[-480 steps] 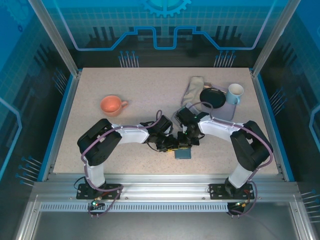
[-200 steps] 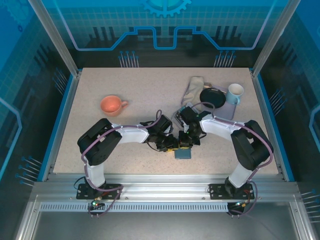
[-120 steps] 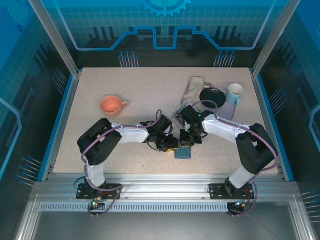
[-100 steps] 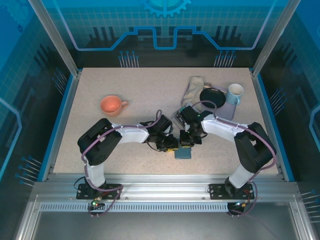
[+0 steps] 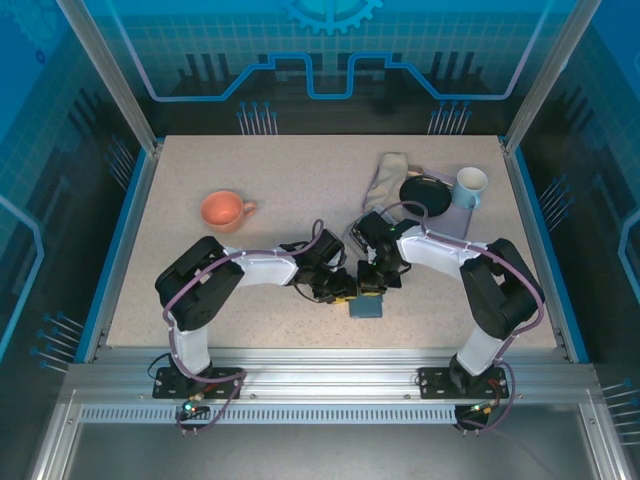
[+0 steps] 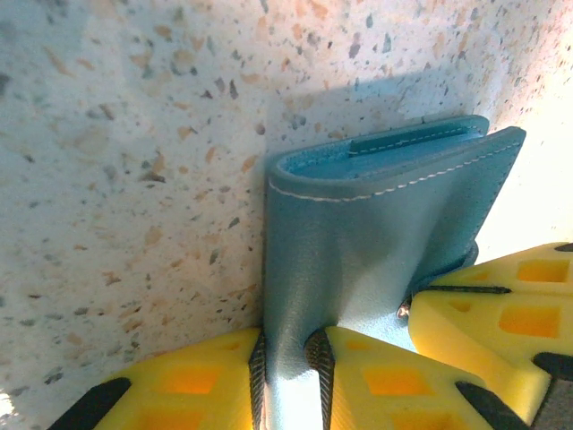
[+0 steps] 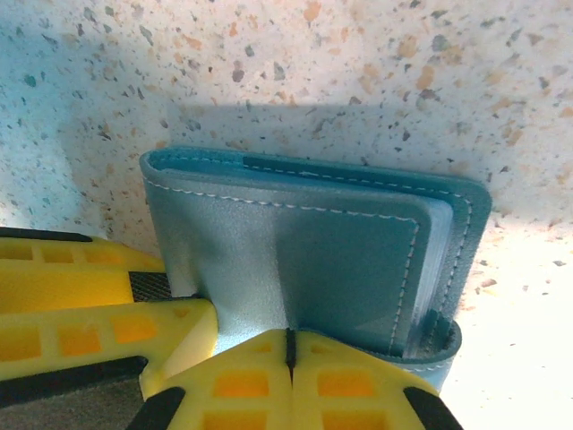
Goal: Put the credit cards into the card holder
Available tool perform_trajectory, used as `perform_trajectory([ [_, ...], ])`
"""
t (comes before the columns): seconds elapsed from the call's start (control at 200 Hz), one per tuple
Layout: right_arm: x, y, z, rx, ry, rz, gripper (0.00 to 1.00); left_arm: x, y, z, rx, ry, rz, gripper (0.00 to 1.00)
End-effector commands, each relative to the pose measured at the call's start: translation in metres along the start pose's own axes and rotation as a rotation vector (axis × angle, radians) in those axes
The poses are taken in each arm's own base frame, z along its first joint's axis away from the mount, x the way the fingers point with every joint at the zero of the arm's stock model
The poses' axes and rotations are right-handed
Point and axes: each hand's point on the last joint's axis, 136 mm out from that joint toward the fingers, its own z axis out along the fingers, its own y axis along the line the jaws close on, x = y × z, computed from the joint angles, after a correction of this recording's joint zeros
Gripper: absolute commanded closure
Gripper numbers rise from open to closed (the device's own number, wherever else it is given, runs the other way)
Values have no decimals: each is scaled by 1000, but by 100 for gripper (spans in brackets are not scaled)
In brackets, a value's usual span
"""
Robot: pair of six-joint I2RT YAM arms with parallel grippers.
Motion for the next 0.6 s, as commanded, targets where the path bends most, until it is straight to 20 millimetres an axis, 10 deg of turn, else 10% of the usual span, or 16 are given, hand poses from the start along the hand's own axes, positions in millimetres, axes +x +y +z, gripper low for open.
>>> perform_trajectory([
  [0.0, 1, 7, -3, 0, -14, -31, 100, 2, 31, 15, -99, 12, -27, 75],
  [0.595, 3, 7, -2, 25, -6, -32, 100, 2, 32, 15, -100, 10, -29, 75],
])
